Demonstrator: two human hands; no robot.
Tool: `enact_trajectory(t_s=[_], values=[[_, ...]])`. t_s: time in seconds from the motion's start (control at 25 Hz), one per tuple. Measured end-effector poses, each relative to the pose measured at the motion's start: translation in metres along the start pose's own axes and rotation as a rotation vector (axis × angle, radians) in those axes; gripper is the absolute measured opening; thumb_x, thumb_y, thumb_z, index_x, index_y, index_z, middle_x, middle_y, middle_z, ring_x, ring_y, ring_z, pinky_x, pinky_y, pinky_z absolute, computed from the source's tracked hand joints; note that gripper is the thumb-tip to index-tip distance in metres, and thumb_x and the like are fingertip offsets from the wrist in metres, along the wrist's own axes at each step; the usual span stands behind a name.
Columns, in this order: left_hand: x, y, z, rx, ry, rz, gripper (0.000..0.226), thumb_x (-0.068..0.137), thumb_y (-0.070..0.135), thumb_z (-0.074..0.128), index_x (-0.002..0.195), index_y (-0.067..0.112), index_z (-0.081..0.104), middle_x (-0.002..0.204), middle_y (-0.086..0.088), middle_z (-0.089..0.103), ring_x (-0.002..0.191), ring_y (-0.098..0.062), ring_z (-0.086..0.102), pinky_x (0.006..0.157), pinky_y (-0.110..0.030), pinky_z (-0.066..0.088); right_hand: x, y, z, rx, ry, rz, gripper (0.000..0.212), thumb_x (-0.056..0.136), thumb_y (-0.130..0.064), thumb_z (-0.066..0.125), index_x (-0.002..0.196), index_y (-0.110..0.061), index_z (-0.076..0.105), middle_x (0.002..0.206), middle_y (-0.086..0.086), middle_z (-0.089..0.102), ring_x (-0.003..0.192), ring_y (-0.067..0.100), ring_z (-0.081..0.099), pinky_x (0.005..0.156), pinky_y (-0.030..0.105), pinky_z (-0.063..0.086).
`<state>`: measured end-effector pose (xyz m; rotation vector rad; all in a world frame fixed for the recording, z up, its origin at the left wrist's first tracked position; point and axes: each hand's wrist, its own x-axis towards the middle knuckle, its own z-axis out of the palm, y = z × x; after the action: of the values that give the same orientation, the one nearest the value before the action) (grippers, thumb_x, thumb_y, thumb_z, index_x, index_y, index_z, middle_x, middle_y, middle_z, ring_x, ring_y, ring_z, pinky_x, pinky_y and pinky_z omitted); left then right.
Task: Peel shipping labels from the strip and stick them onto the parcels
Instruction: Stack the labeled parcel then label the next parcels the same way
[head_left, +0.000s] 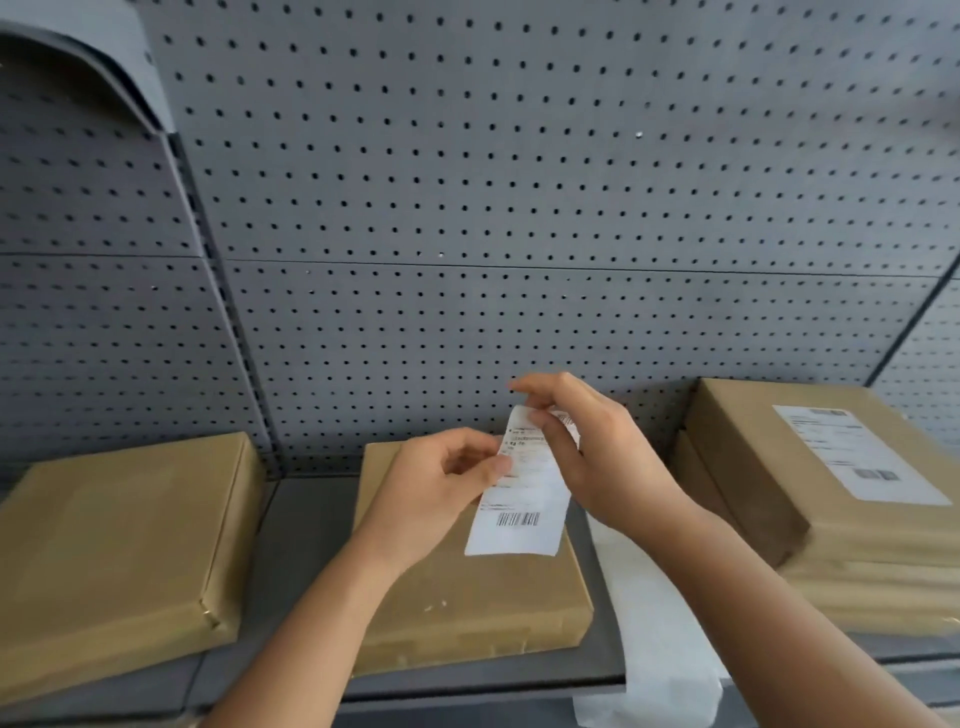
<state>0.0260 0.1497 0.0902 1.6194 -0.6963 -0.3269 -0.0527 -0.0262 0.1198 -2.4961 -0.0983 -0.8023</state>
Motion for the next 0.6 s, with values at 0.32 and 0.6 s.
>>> enact_trajectory(t_s=[0.32, 0.6], values=[[-0.008, -0.03, -0.034, -0.054, 0.223, -0.116, 0.008, 0.095, 0.015, 0.07, 0.099, 0.014, 0.077, 0.093, 0.004, 0.081, 0.084, -0.013, 0.076, 0.063, -0.022, 0.057, 0.017, 0.009, 0.036, 0.162, -0.058, 0.333, 0.05, 0.098, -0.033, 0.059, 0.145, -0.033, 0.041, 0.133, -0.021, 0.048, 0.115, -0.004, 0.049, 0.094, 0.018, 0.041], [-0.009, -0.055, -0.053, -0.098, 0.183, -0.262, 0.014, 0.095, 0.02, 0.07, 0.105, 0.013, 0.076, 0.101, -0.001, 0.081, 0.095, -0.019, 0.076, 0.077, -0.038, 0.062, -0.019, 0.022, 0.076, 0.944, -0.355, 0.93, 0.024, 0.101, -0.024, 0.057, 0.116, -0.008, 0.068, 0.109, 0.01, 0.077, 0.112, 0.038, 0.066, 0.103, 0.054, 0.047]])
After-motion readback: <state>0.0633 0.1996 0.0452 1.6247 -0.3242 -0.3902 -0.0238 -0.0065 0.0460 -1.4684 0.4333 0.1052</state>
